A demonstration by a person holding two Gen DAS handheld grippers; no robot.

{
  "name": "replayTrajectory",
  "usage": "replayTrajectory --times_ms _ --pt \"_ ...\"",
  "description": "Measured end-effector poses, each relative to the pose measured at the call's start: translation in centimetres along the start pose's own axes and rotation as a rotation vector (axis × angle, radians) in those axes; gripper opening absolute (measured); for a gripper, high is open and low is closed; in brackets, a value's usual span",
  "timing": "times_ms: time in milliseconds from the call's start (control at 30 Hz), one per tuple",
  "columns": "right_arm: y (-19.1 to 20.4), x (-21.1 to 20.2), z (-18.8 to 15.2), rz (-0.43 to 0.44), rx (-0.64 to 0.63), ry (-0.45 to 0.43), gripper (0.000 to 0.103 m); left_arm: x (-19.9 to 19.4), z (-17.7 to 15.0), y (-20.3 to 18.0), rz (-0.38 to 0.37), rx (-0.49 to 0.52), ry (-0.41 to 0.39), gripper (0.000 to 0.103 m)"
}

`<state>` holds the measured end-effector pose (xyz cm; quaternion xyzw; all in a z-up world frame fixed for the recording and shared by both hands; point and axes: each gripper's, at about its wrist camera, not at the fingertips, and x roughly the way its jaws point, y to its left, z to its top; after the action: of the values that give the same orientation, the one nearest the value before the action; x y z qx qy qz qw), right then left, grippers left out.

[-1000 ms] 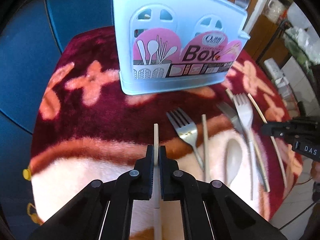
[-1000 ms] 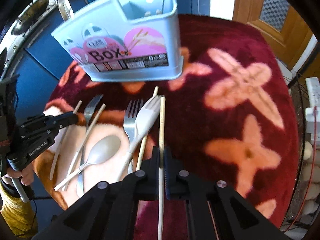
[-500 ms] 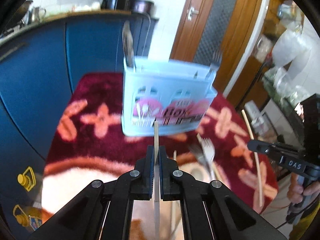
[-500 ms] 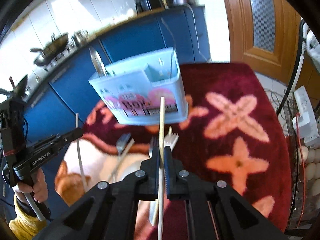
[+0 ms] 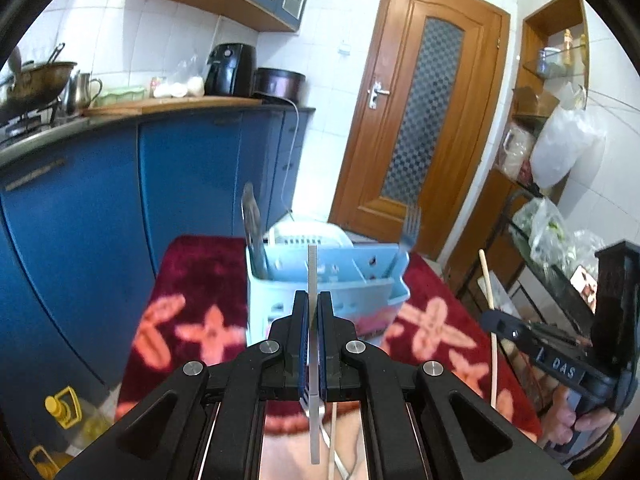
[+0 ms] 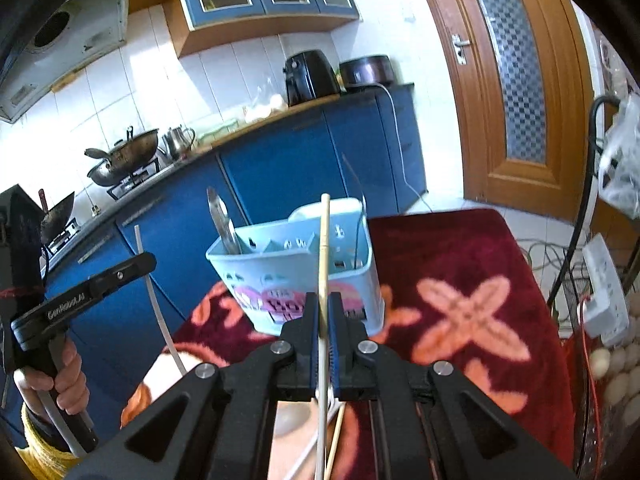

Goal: Organize utensils
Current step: 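Lift both held utensils over the caddy, lower them in and open both tools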

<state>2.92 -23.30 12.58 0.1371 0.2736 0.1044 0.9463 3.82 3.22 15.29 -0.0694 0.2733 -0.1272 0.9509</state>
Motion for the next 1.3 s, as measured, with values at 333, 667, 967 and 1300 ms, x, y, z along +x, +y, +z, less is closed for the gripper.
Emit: replayTrajectory --times_ms 333,667,967,1300 --pt "-0.1 0.8 1.5 0.022 -0.01 -0.059 0.006 -0.4 5.8 -0.4 0.04 0.025 -0.142 0.004" --pt "-0.3 1.9 2.6 0.013 -0.033 -0.098 0.006 2.3 10.3 -0.2 0.124 0.017 -0.252 0.004" --pt "-0.6 3.5 5.0 0.008 -0.048 -0.18 0.006 7.7 9.2 1.2 0.152 -0.016 -0.193 0.004" --pt "-0.4 7.7 7.6 -0.02 -0.068 -0.309 0.006 11.5 7.0 2.4 0.14 -0.03 -0.129 0.004"
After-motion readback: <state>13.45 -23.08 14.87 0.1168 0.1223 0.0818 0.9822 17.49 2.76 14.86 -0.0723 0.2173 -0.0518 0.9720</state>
